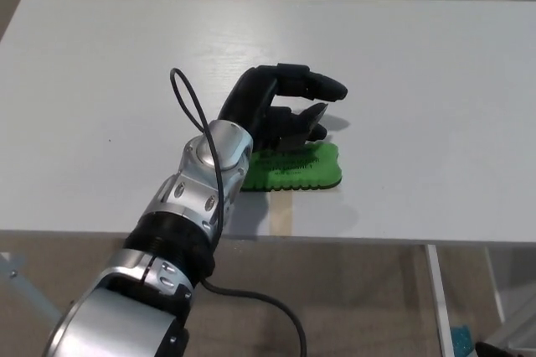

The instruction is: Use the left hand to press on the green eraser and wipe the desk from center to the left and then back to center.

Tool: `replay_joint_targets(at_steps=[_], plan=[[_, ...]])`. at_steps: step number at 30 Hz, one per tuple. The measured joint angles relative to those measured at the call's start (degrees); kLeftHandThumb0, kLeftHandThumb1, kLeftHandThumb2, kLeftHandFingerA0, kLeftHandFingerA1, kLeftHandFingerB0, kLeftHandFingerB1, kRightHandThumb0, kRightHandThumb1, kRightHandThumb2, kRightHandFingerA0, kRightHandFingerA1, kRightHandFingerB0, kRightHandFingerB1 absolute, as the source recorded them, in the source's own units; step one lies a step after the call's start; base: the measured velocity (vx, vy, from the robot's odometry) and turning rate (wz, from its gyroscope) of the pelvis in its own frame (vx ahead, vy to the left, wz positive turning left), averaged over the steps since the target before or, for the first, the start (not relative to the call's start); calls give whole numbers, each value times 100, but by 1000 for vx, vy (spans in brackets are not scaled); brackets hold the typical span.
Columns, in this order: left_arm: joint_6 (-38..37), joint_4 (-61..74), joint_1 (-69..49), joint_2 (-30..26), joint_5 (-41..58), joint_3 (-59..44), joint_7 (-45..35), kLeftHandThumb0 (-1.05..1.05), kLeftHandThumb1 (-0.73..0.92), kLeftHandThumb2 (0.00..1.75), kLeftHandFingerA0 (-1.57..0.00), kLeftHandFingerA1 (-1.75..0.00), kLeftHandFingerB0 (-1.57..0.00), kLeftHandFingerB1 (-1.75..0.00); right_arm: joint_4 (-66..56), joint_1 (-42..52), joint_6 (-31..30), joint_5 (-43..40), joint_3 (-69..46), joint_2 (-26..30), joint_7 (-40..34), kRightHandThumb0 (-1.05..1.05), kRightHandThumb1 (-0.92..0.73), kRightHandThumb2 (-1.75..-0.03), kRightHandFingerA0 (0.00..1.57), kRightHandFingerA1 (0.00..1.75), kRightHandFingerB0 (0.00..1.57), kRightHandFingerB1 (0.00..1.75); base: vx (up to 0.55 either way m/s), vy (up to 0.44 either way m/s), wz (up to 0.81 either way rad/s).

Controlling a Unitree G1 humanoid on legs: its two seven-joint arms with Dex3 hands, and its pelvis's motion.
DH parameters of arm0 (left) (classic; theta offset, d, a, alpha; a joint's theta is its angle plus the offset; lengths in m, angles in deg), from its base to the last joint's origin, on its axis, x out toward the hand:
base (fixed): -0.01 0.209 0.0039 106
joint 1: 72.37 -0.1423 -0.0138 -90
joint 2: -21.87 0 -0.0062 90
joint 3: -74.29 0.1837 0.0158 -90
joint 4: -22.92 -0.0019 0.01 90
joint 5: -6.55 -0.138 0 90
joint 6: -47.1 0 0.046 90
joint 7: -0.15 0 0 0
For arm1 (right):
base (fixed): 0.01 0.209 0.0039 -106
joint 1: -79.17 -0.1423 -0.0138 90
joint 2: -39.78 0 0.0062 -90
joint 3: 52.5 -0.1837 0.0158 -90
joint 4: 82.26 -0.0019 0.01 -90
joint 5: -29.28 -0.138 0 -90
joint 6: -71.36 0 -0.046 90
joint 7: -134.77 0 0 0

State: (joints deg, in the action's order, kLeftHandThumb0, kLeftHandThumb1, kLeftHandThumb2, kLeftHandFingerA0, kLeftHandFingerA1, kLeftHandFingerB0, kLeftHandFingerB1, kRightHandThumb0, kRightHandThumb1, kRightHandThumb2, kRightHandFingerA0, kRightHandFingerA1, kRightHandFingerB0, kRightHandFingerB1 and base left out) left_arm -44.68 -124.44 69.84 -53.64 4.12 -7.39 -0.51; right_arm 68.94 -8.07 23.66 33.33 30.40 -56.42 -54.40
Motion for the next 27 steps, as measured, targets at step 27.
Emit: replay_joint_targets(at_steps=[27], plan=[[-870, -384, -602, 260, -70, -489, 413, -23, 78, 64, -102, -60, -94, -53, -68, -29, -1, -71, -59, -2, 132, -40, -79, -64, 86, 61, 59, 40, 0, 0, 0]])
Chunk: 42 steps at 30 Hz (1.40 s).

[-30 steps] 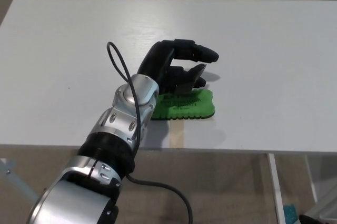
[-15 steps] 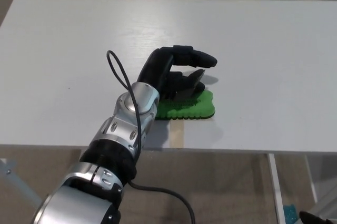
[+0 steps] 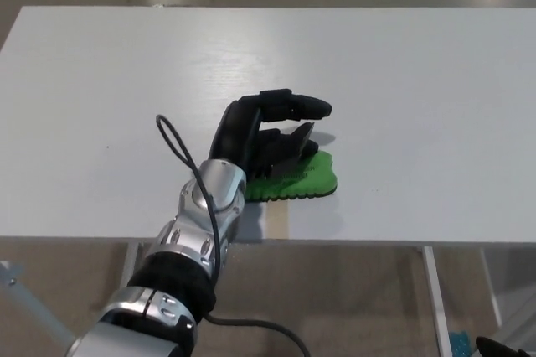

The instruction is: Use the left hand to press on the green eraser and wipe the desk from center to the left and then back to center.

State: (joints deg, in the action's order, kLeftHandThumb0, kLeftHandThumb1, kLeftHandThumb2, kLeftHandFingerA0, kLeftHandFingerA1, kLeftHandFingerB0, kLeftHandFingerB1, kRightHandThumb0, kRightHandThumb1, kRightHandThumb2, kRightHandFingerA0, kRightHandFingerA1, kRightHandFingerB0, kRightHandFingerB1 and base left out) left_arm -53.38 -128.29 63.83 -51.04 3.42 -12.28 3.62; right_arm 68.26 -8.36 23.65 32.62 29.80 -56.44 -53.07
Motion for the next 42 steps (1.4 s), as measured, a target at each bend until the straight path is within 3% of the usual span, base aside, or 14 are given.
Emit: replay_joint_targets(at_steps=[21, 27, 42], plan=[[-631, -66, -408, -65, 52, -170, 14, -22, 79, 64, -102, -62, -93, -54, 50, -13, 0, 51, 52, 17, -52, -41, -78, -64, 86, 59, 59, 40, 0, 0, 0], [-684, -102, -372, -386, 69, -239, -102, -22, 78, 64, -100, -59, -91, -53, 61, -25, -1, 30, 13, -1, -52, -42, -78, -64, 87, 60, 59, 40, 0, 0, 0], [-690, -488, -300, -1986, 252, -887, -493, -19, 78, 64, -102, -58, -92, -54, 193, -42, -2, 11, -16, -21, -42, -42, -78, -64, 87, 60, 60, 40, 0, 0, 0]])
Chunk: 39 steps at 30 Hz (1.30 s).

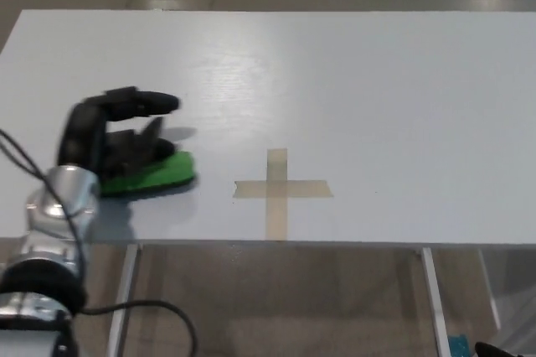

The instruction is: Use the left hand to press on the green eraser and wipe the desk from center to the left and then back to center.

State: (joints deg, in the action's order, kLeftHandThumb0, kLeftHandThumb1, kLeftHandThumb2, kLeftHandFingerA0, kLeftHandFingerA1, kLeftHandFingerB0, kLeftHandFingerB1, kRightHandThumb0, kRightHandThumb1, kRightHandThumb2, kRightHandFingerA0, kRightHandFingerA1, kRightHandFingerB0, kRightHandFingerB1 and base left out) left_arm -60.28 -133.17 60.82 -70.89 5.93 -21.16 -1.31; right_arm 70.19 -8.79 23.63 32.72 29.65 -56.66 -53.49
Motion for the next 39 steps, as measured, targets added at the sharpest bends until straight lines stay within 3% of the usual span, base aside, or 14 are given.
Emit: replay_joint_targets(at_steps=[9, 20, 30, 39], plan=[[22, -419, -26, -623, 168, -423, -203, -18, 78, 64, -103, -56, -91, -53, 41, 3, 0, 4, 0, -2, -26, -41, -79, -64, 86, 60, 61, 40, 0, 0, 0], [26, -565, -61, -782, 258, -608, -289, -18, 77, 64, -103, -57, -91, -53, 125, 35, 1, -8, -18, -8, 14, -40, -80, -64, 86, 60, 61, 40, 0, 0, 0], [-56, -463, -73, -644, 249, -370, -325, -23, 76, 64, -104, -58, -94, -53, 119, 48, 1, -5, -25, -13, 5, -40, -80, -64, 86, 61, 61, 41, 0, 0, 0], [-193, -148, -21, 66, 151, 64, -276, -24, 77, 64, -104, -60, -95, -53, 119, 43, 1, -4, -27, -16, 10, -40, -80, -64, 86, 60, 61, 41, 0, 0, 0]])
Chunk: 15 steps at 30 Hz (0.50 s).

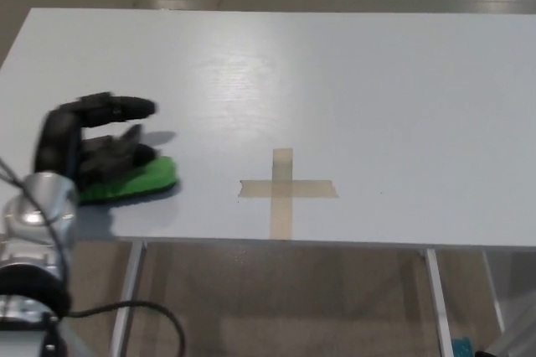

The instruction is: Use the left hand to press on the green eraser and wipe the desk from center to the left and then back to center.

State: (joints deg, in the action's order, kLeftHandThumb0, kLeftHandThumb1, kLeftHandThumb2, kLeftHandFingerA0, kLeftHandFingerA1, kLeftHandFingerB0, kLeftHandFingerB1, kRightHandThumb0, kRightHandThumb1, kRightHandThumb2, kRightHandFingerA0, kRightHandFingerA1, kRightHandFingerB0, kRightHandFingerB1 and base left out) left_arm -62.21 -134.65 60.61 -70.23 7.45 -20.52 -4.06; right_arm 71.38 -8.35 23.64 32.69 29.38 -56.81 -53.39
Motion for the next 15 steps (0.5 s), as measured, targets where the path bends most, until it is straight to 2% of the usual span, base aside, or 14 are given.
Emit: replay_joint_targets(at_steps=[8, 15], plan=[[-11, 301, 55, 813, -110, 525, 75, -25, 77, 64, -104, -61, -95, -52, -29, 3, 4, 0, 3, -9, 9, -41, -79, -64, 87, 60, 62, 41, 0, 0, 0], [61, 463, 106, 1211, -270, 891, 142, -26, 77, 64, -102, -60, -95, -52, -128, -2, 11, 0, 2, -23, 14, -42, -79, -64, 87, 60, 61, 41, 0, 0, 0]])
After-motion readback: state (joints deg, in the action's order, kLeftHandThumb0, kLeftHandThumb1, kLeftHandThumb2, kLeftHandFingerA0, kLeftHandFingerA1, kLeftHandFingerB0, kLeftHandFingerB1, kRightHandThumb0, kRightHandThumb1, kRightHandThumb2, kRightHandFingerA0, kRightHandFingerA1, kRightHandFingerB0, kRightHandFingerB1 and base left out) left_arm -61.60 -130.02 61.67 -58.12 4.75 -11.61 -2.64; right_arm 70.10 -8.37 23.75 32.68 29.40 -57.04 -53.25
